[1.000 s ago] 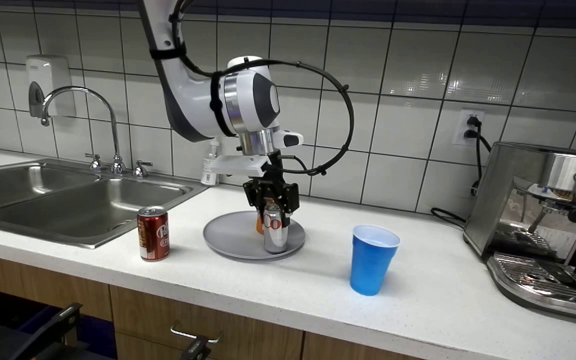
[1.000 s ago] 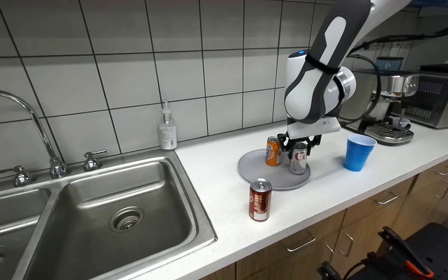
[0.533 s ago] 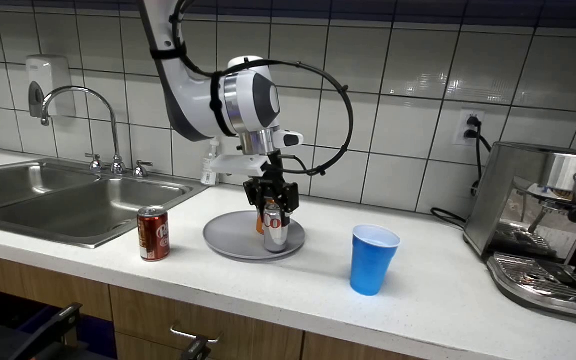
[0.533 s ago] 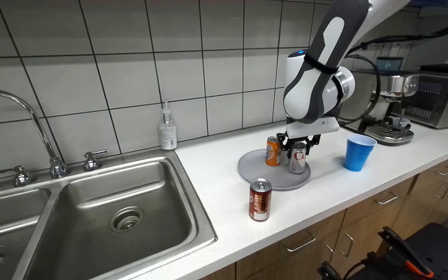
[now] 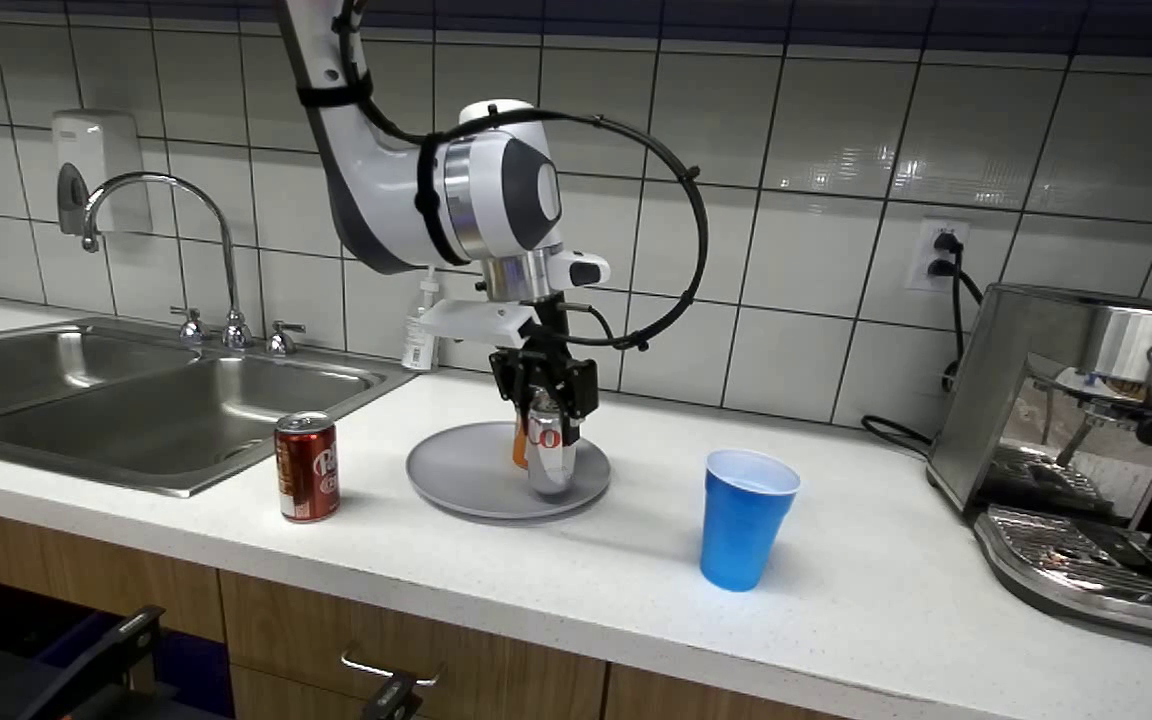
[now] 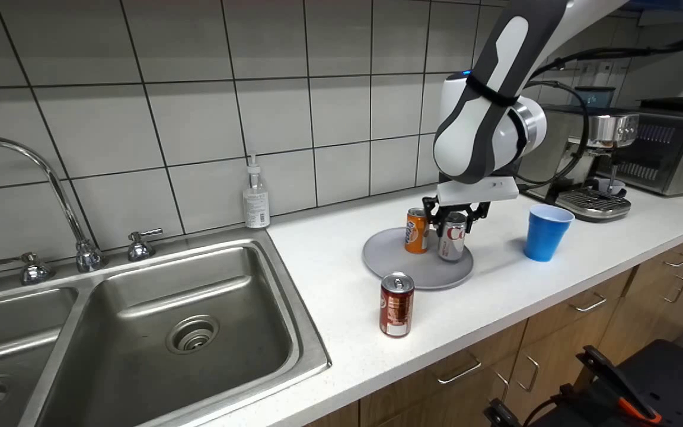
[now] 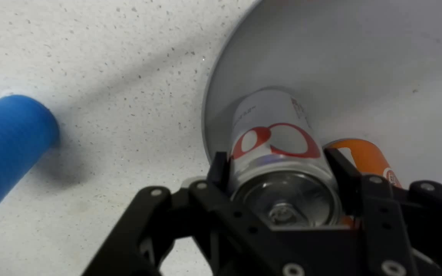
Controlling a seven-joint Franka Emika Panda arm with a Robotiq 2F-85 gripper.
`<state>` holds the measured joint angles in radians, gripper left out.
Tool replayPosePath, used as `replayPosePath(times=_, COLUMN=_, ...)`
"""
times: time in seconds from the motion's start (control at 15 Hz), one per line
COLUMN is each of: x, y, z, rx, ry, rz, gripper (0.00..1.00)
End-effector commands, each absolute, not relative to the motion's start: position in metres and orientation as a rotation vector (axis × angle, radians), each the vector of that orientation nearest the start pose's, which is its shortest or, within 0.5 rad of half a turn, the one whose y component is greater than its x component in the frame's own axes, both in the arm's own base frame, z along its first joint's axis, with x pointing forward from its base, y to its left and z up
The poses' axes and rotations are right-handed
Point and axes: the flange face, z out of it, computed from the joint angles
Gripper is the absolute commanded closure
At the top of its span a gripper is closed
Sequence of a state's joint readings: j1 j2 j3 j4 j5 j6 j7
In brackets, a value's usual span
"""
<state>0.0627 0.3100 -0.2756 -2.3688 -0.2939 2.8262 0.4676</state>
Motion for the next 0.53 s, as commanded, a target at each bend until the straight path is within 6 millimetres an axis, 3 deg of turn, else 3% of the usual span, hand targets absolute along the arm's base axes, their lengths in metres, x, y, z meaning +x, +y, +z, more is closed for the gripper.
replayPosePath(times=0.0, x=0.5, y=-0.106, z=0.232, rx=-3.215, ry=0.631, rz=-0.327, gripper=0.6)
replayPosePath(times=0.47, x=0.483, y=-0.122, z=0.241, rx=-3.216, ry=0.667, rz=-0.321, gripper=0.6)
